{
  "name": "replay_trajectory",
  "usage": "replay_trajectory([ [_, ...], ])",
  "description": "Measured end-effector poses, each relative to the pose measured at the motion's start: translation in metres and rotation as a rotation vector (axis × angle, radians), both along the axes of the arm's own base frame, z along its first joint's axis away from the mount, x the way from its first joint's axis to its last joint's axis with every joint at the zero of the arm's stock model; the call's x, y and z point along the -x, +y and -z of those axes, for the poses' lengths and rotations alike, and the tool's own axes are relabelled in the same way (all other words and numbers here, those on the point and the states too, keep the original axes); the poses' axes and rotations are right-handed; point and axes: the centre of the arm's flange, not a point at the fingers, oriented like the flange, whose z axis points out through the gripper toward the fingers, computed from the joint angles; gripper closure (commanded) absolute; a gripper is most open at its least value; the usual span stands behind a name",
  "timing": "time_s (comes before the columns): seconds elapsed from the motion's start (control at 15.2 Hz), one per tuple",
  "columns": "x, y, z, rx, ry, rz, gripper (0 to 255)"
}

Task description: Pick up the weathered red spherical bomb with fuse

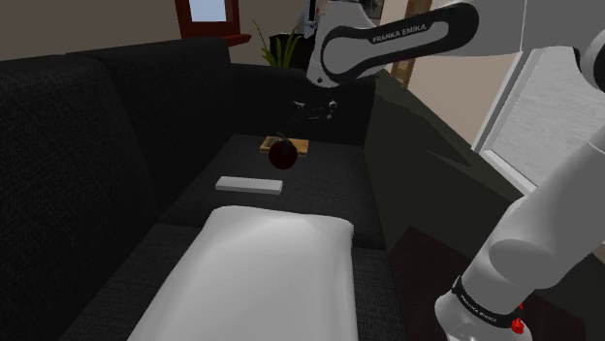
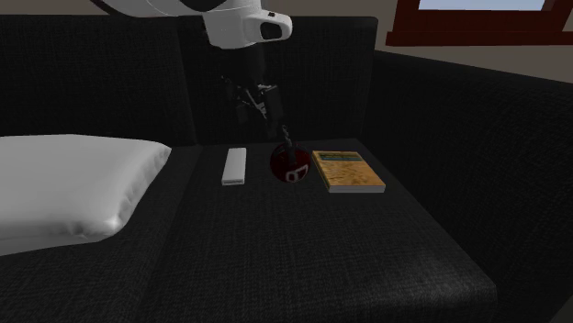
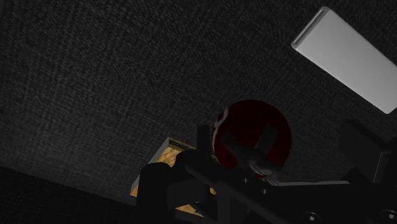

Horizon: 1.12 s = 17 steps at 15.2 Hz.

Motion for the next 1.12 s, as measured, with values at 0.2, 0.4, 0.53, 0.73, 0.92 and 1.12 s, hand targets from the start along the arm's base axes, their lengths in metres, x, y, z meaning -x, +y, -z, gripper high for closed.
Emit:
replay_trajectory([
  [0.2, -0.038, -0.001, 0.005, -0.009, -0.023, 0.047, 0],
  [0.4, -0.074, -0.002, 0.013, -0.019, -0.047, 0.094, 0],
  [0.53, -0.096, 0.001, 0.021, -0.025, -0.062, 0.124, 0],
  [0.73, -0.105, -0.001, 0.032, -0.027, -0.068, 0.137, 0],
  [0.92, -0.106, -0.002, 0.047, -0.027, -0.069, 0.139, 0],
  [1.12, -0.106, -0.001, 0.059, -0.027, -0.069, 0.139, 255],
])
